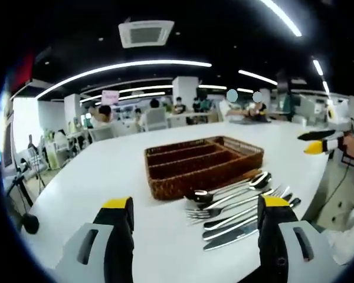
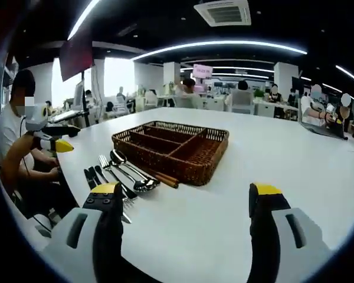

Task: Arrange the knives, forks, and spoons in their matching storage slots by inserting each utensil handle-first until every utensil is classified and aligned in the correct compartment

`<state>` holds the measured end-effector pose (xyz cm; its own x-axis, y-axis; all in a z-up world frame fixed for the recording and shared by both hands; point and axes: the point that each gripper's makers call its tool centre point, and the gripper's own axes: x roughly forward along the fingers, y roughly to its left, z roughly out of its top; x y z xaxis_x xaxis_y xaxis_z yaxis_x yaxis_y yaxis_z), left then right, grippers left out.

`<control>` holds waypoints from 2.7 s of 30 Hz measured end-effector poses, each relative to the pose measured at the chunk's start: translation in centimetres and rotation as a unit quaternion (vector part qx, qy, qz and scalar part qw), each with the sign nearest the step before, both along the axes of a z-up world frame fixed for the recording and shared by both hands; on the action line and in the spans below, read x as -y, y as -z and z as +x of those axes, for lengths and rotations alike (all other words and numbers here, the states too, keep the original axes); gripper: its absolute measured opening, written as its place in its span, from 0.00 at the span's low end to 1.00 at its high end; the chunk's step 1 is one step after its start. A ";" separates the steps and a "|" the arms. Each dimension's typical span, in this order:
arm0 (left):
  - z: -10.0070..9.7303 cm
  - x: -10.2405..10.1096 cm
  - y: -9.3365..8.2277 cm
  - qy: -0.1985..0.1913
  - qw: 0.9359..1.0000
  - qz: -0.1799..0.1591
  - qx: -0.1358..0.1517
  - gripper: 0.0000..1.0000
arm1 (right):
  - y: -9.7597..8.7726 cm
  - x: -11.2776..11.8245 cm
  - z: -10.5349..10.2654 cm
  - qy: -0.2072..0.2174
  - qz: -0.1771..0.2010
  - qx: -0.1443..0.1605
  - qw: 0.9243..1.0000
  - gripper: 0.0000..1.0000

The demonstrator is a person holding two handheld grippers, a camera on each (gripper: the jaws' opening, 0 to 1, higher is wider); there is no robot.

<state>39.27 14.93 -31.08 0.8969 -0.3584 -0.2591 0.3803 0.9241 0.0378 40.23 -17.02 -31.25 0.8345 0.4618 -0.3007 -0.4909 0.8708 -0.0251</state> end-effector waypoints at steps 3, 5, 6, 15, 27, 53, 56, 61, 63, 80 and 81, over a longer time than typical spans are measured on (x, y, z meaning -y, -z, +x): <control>0.1 0.0 0.1 0.001 1.000 0.000 -0.001 0.87 | 0.0 0.1 0.1 0.000 -0.002 0.000 1.000 0.91; 0.1 0.1 0.0 0.001 1.000 -0.001 0.001 0.87 | -0.1 0.1 0.2 -0.001 -0.001 0.003 1.000 0.91; 0.2 0.1 0.0 0.001 1.000 -0.001 0.001 0.87 | -0.2 0.1 0.2 -0.001 -0.002 0.003 1.000 0.91; 0.2 0.0 0.0 0.001 1.000 -0.003 0.001 0.87 | -0.3 0.0 0.3 -0.002 -0.001 0.005 1.000 0.91; 0.2 -0.1 0.3 0.001 1.000 0.001 -0.002 0.87 | -0.3 0.1 0.5 -0.001 -0.001 0.006 1.000 0.91; 0.1 0.2 0.2 0.002 1.000 0.005 0.000 0.86 | -0.3 0.1 0.3 -0.003 -0.002 0.008 1.000 0.91; 0.1 0.3 0.3 0.004 1.000 0.006 -0.002 0.86 | -0.2 0.1 0.3 -0.003 -0.002 0.006 1.000 0.91; 0.1 0.3 0.3 0.004 1.000 0.007 -0.002 0.86 | -0.3 0.2 0.2 -0.003 -0.001 0.007 1.000 0.91; 0.1 0.3 0.3 0.004 1.000 0.007 -0.002 0.86 | -0.4 0.2 0.3 -0.002 0.000 0.008 1.000 0.91; 0.2 0.7 0.7 0.014 1.000 -0.001 -0.006 0.85 | 0.2 -0.4 0.1 -0.011 -0.001 0.001 1.000 0.91; 0.2 0.7 0.7 0.015 1.000 0.000 -0.006 0.84 | 0.2 -0.4 0.1 -0.012 -0.001 0.001 1.000 0.91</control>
<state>39.45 14.19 -31.82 0.8825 -0.3847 -0.2706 0.4080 0.9123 0.0337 40.36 -16.59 -31.43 0.8238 0.4806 -0.3006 -0.5113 0.8589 -0.0280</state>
